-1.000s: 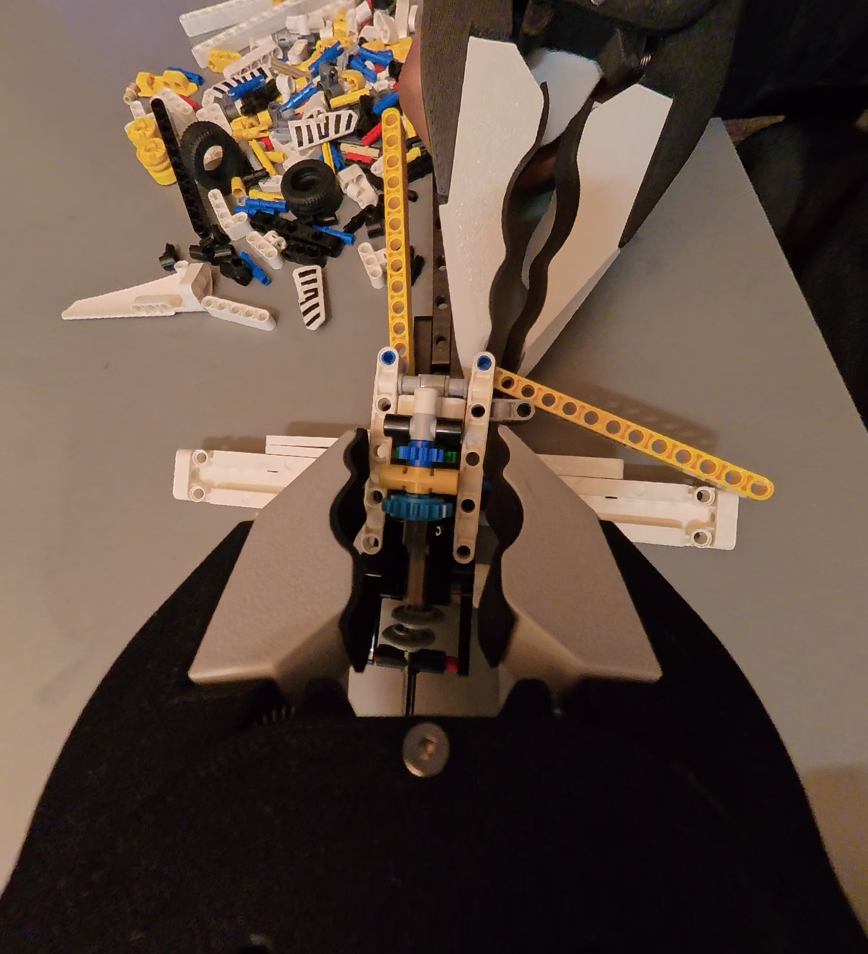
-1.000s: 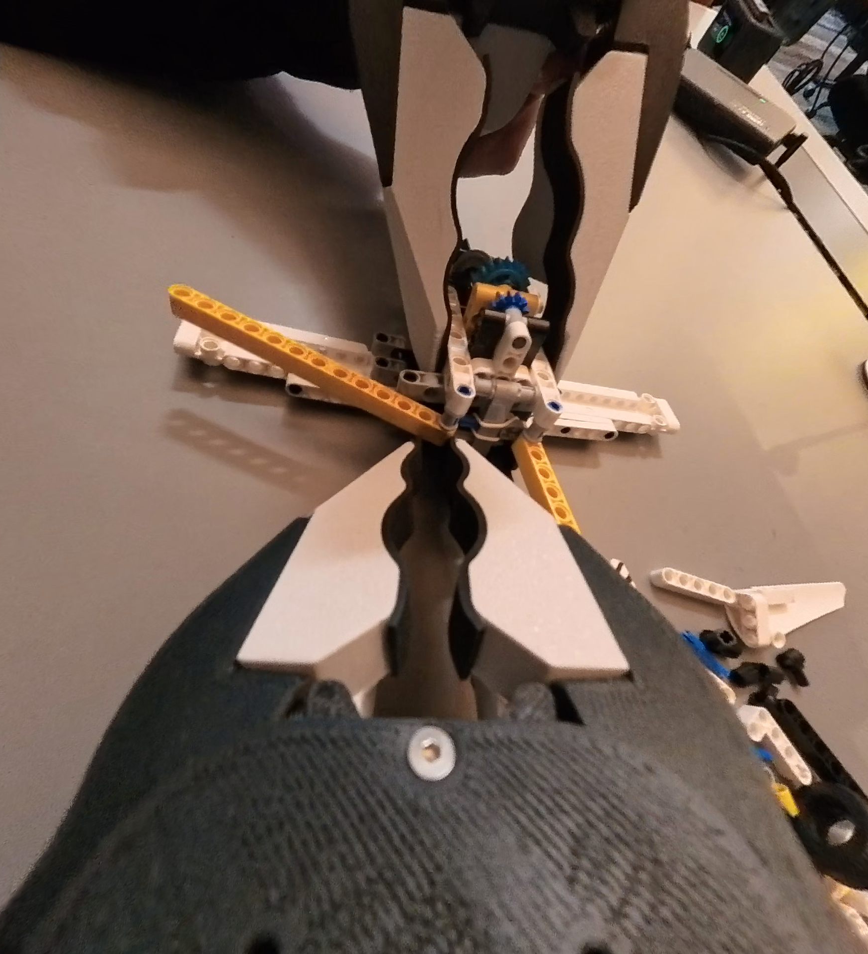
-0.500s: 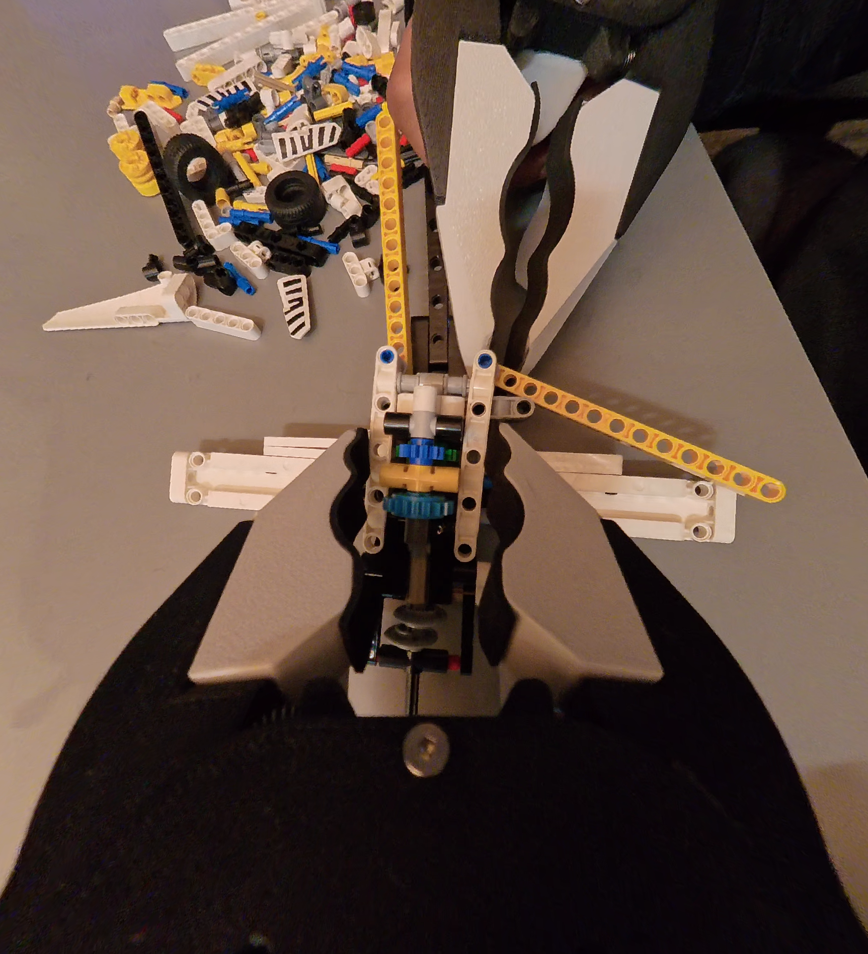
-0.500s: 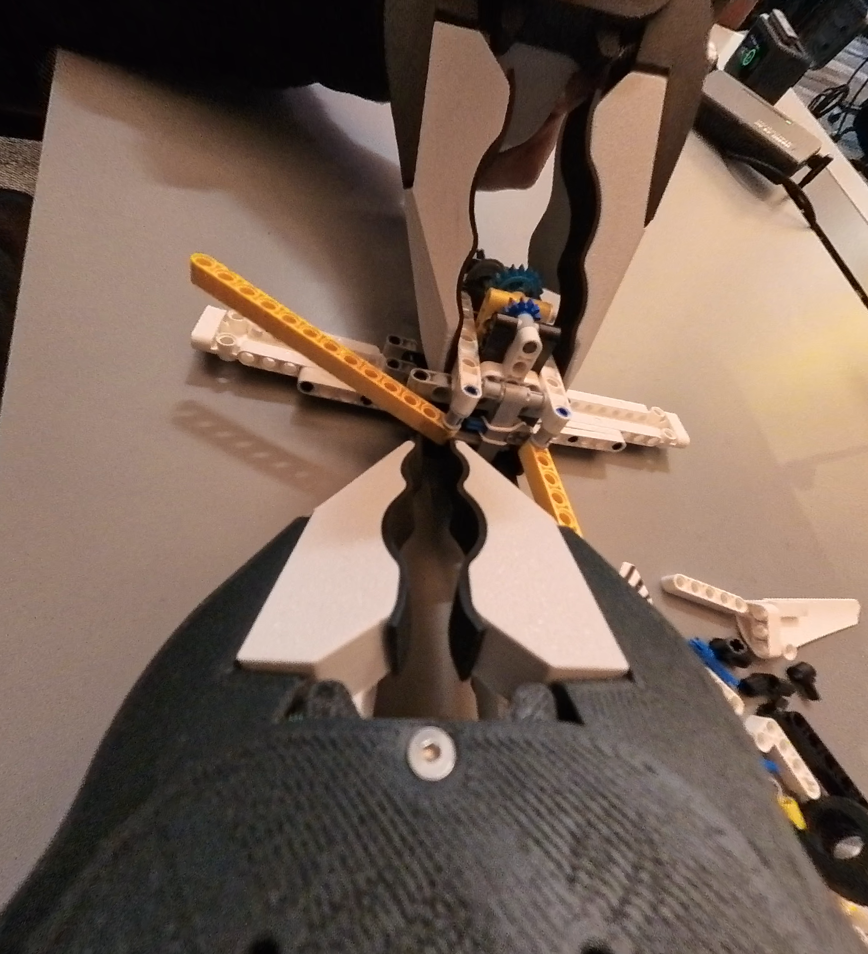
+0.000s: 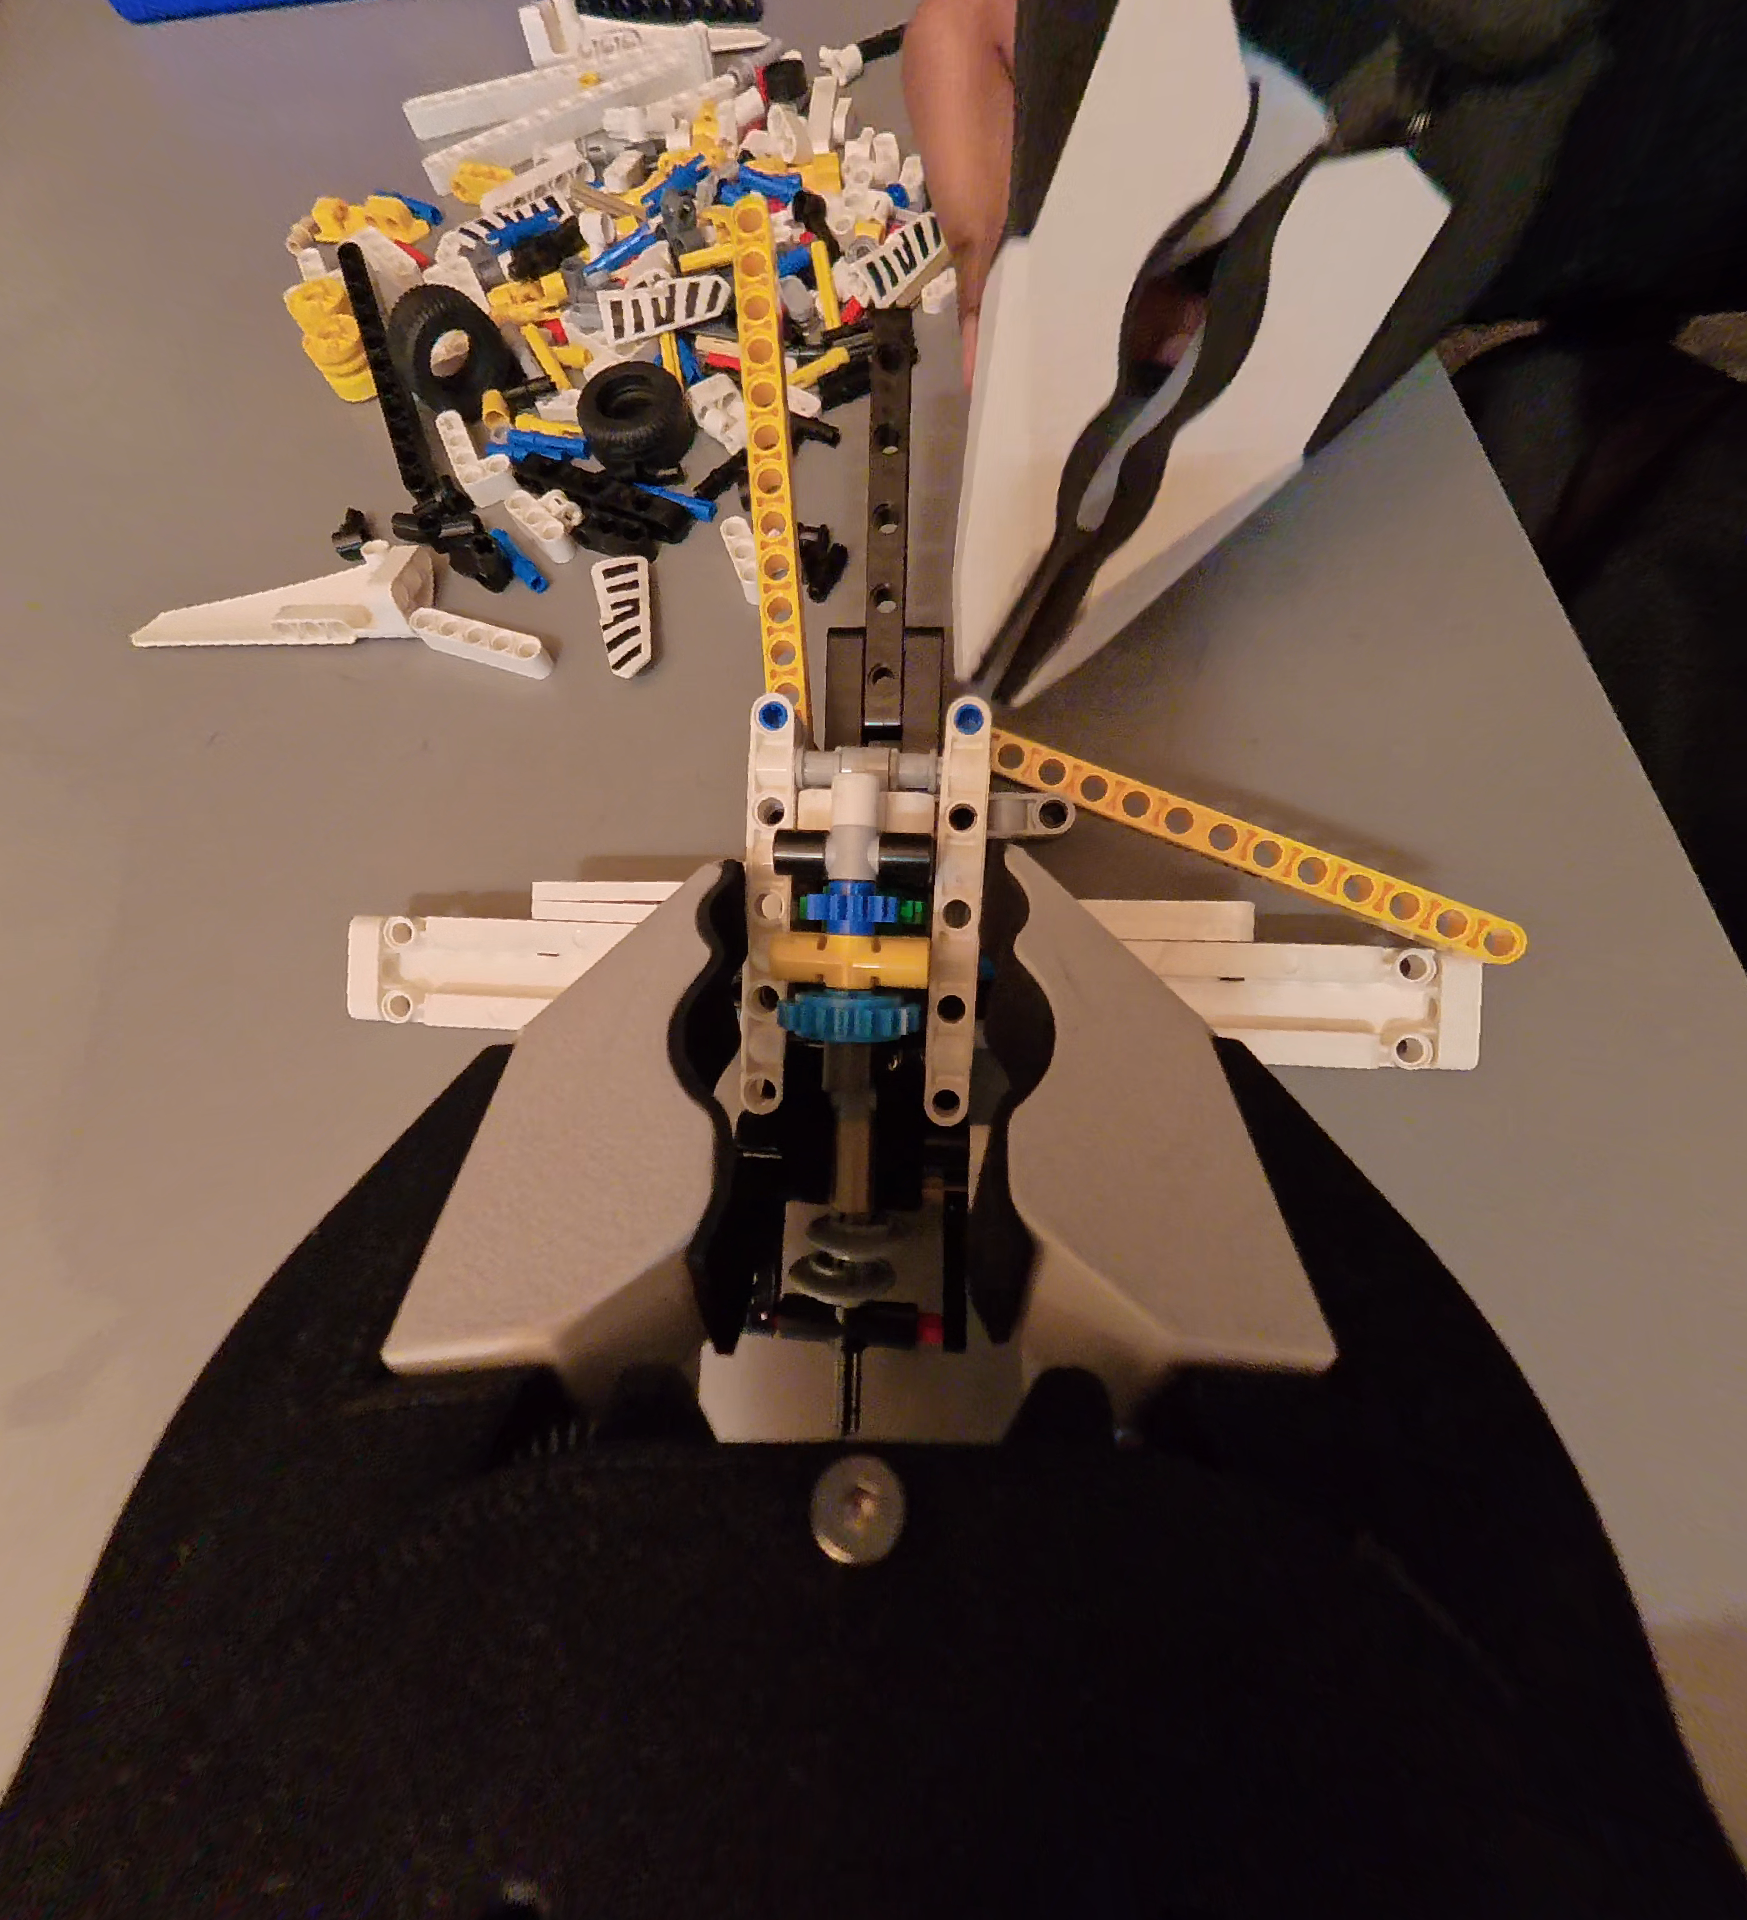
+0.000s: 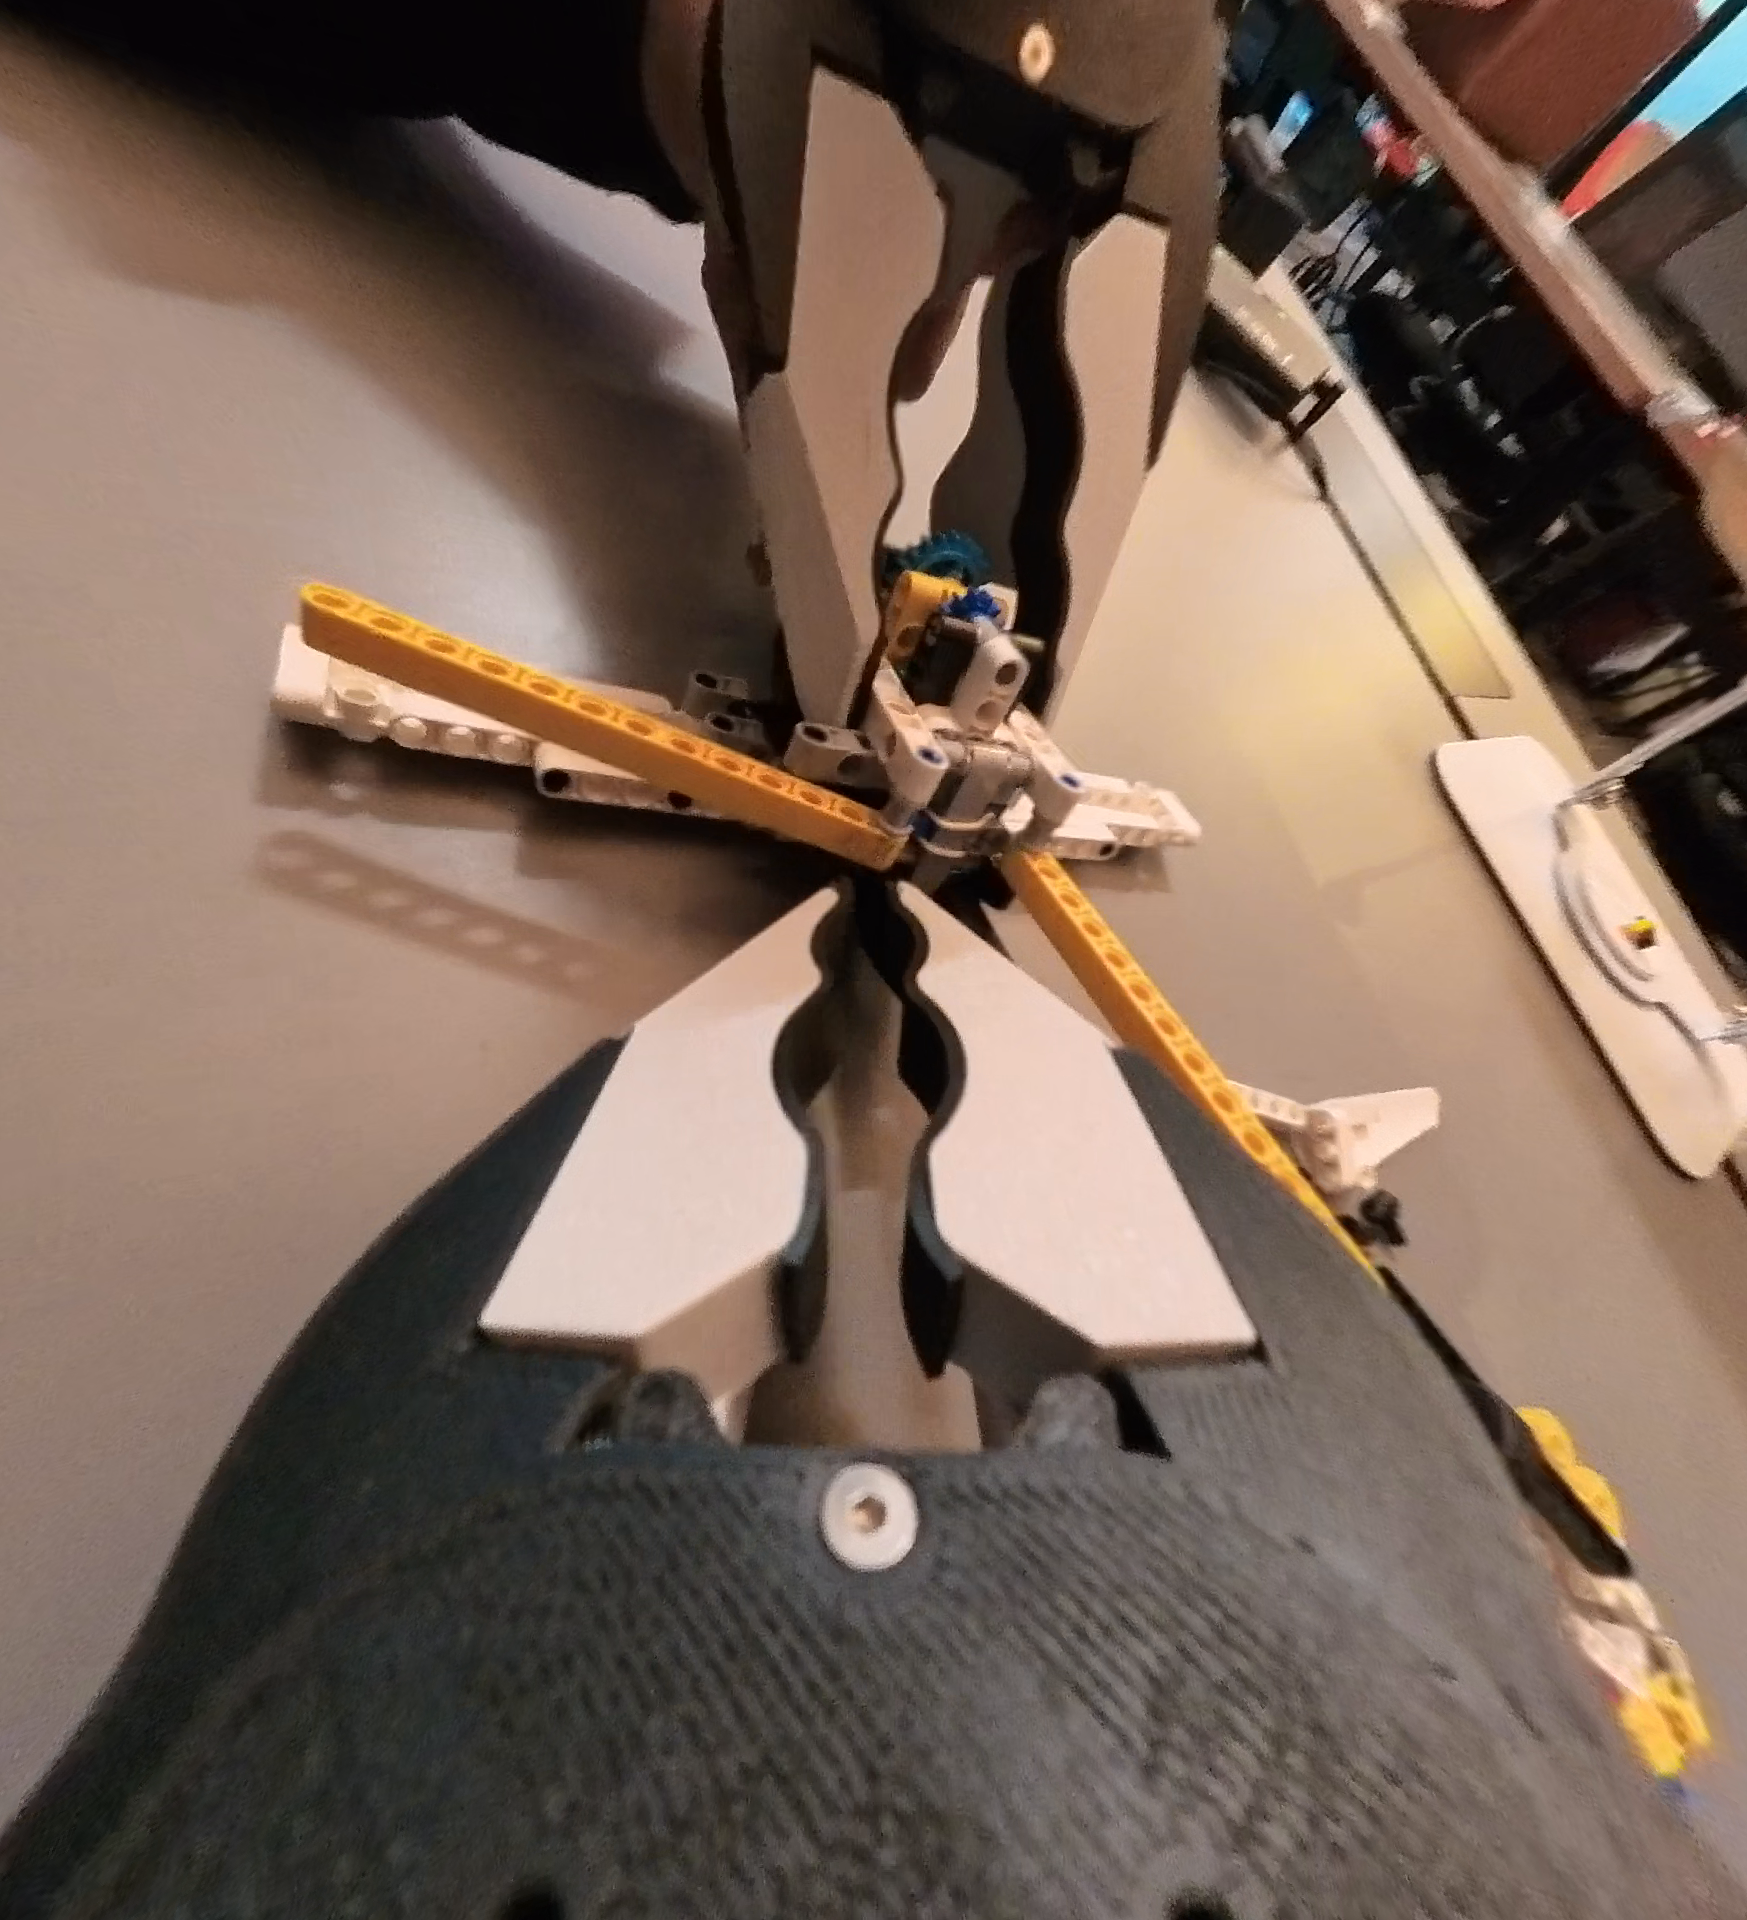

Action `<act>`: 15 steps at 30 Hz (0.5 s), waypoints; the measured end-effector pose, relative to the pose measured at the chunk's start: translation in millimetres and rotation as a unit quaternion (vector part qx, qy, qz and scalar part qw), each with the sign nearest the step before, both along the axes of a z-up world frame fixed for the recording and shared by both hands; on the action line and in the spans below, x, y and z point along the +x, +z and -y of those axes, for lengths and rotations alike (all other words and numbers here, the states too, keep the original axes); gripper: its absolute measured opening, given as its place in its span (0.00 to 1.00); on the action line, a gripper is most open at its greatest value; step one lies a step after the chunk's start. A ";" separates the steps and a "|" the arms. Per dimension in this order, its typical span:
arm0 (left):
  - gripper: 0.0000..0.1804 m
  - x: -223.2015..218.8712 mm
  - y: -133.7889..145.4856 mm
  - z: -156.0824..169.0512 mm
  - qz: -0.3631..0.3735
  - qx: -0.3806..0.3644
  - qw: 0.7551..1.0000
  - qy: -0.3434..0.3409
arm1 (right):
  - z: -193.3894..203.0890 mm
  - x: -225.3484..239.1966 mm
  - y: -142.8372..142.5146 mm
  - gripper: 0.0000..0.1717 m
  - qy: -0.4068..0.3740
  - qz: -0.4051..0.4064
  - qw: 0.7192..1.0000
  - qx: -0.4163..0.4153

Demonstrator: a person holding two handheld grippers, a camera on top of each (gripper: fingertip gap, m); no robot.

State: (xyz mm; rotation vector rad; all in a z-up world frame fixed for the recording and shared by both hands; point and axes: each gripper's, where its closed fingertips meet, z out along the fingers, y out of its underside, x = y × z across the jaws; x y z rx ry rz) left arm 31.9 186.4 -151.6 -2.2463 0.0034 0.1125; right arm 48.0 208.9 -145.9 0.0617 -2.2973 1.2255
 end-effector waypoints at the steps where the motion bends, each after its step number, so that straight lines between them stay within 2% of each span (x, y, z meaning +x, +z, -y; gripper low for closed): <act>1: 0.25 0.1 0.1 0.0 0.000 0.001 1.000 0.000 | -2.5 0.6 5.0 0.02 0.001 -0.005 1.000 -0.015; 5: 0.26 0.2 0.4 0.3 0.014 0.010 1.000 0.002 | -13.6 -0.9 28.8 0.03 0.009 0.050 0.991 -0.122; 10: 0.26 0.4 0.4 -0.2 0.026 0.019 0.999 0.010 | -38.8 -17.0 67.5 0.03 -0.001 0.106 0.954 -0.279; 15: 0.26 1.0 0.4 -0.5 0.029 0.021 0.999 0.013 | -59.1 -24.4 86.0 0.02 -0.020 0.102 0.928 -0.359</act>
